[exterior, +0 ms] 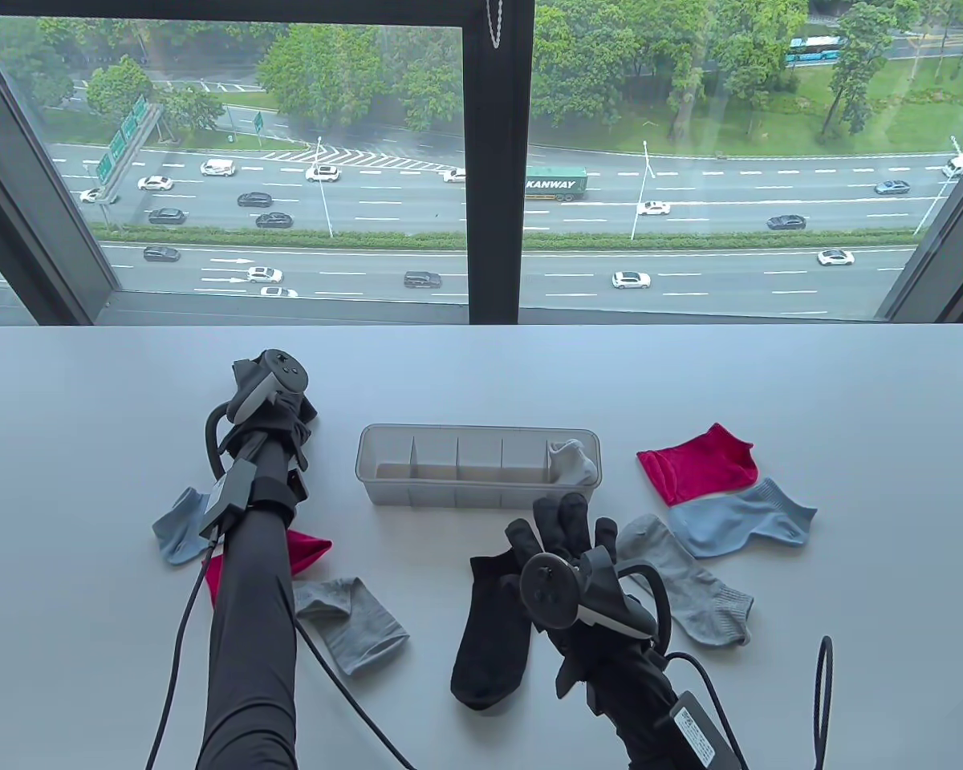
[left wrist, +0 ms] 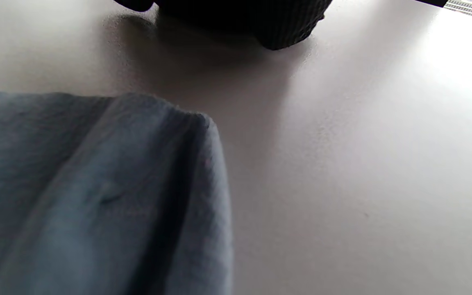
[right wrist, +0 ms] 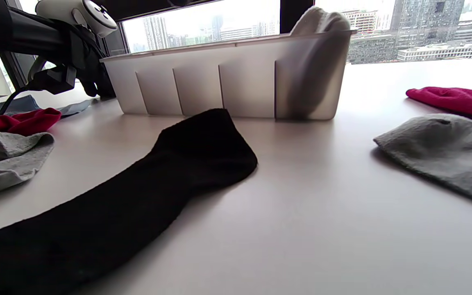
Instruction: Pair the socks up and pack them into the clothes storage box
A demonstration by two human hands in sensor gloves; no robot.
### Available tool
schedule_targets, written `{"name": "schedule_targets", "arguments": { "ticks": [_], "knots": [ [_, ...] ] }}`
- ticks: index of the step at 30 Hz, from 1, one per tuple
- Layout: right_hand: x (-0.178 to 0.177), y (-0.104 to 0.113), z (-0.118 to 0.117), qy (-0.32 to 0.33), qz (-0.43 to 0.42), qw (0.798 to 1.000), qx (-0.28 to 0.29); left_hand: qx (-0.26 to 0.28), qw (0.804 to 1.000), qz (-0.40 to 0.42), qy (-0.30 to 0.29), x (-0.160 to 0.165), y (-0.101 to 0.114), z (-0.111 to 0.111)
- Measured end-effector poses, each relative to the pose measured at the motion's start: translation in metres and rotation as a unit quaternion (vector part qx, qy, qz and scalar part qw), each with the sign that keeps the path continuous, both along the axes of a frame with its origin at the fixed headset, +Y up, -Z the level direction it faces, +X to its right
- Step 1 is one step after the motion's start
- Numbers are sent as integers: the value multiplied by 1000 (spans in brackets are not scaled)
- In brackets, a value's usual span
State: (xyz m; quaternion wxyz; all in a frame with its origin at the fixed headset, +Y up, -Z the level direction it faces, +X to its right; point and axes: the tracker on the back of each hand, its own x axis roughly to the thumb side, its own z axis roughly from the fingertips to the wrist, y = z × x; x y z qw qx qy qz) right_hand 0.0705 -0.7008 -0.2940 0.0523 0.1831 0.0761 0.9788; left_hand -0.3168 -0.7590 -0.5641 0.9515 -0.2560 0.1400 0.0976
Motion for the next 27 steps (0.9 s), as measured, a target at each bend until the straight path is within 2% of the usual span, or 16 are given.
{"name": "schedule_targets", "arguments": {
  "ticks": [5,8,10,12,14,17,19,23,24,27],
  "knots": [
    [-2,0,2,7,0,1000,-1,33,998,-45,2,-2,-2,8],
    [-2,0,2,10,-6,1000,-2,77,995,-55,-6,1,0,17],
    [-3,-1,2,11,-14,1000,-6,115,992,-50,-9,1,10,23],
    [-3,-2,2,12,-14,1000,-10,121,991,-48,-6,-3,25,29],
    [-3,-3,2,13,-14,1000,-12,140,989,-40,3,-9,50,38],
    [-2,-3,1,12,-13,1000,-18,207,978,14,0,-16,92,57],
    [1,-4,1,10,-20,1000,-21,244,967,63,-31,-14,123,76],
    [4,-4,-1,8,-41,998,-35,316,938,90,-116,14,167,126],
    [4,-3,-1,8,-45,998,-37,329,929,99,-140,27,174,141],
    [7,3,0,8,-62,998,-24,322,913,163,-190,65,177,179]
  ]
}}
